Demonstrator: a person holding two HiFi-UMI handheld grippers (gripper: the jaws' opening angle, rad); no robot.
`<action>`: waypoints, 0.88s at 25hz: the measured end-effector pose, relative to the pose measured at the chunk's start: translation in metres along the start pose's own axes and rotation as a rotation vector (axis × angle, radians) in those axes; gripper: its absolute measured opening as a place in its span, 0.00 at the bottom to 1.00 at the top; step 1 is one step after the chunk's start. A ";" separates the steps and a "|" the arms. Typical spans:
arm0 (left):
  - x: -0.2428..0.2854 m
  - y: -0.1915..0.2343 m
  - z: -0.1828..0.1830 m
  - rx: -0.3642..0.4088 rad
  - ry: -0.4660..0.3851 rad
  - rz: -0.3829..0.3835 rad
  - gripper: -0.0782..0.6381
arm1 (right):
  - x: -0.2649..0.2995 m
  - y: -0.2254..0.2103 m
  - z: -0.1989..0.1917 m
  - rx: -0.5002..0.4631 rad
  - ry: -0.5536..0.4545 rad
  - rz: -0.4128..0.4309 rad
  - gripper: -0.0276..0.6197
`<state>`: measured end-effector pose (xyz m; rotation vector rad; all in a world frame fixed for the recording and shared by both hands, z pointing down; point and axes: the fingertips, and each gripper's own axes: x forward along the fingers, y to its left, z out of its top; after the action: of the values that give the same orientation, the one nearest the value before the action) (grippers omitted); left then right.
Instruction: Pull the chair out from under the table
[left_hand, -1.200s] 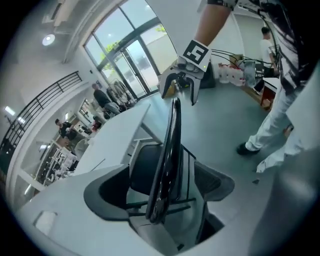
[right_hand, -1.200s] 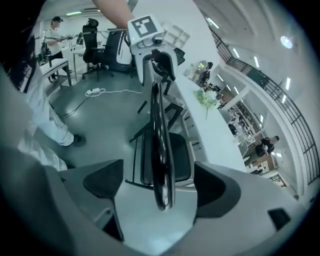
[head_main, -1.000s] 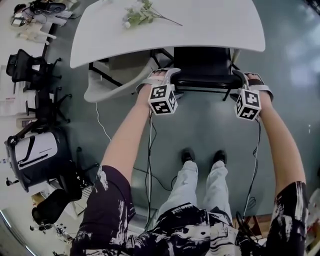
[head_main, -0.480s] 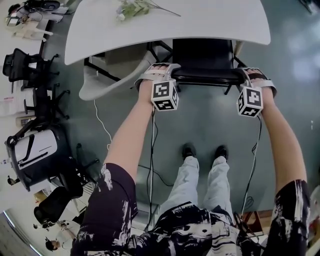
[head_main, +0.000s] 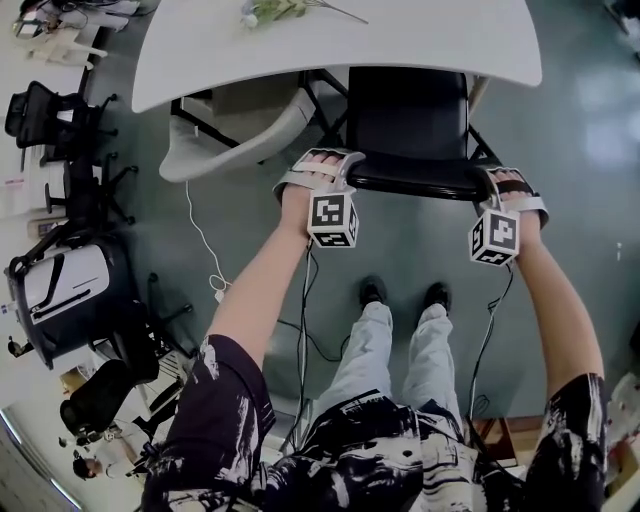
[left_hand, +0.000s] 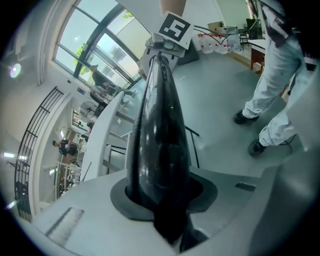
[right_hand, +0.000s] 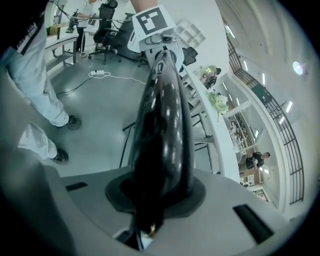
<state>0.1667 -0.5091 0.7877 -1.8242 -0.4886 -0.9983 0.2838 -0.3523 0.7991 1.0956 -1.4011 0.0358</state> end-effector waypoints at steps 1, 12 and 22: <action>-0.006 -0.011 0.002 0.005 0.001 -0.001 0.25 | -0.006 0.011 0.003 -0.001 0.000 0.001 0.13; -0.091 -0.145 0.034 0.003 0.012 -0.011 0.23 | -0.093 0.140 0.039 -0.052 0.002 0.015 0.12; -0.148 -0.245 0.061 -0.004 0.021 -0.062 0.24 | -0.156 0.232 0.059 -0.070 0.022 0.048 0.13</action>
<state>-0.0640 -0.3297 0.7929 -1.8103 -0.5336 -1.0597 0.0596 -0.1746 0.7995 1.0010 -1.3981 0.0328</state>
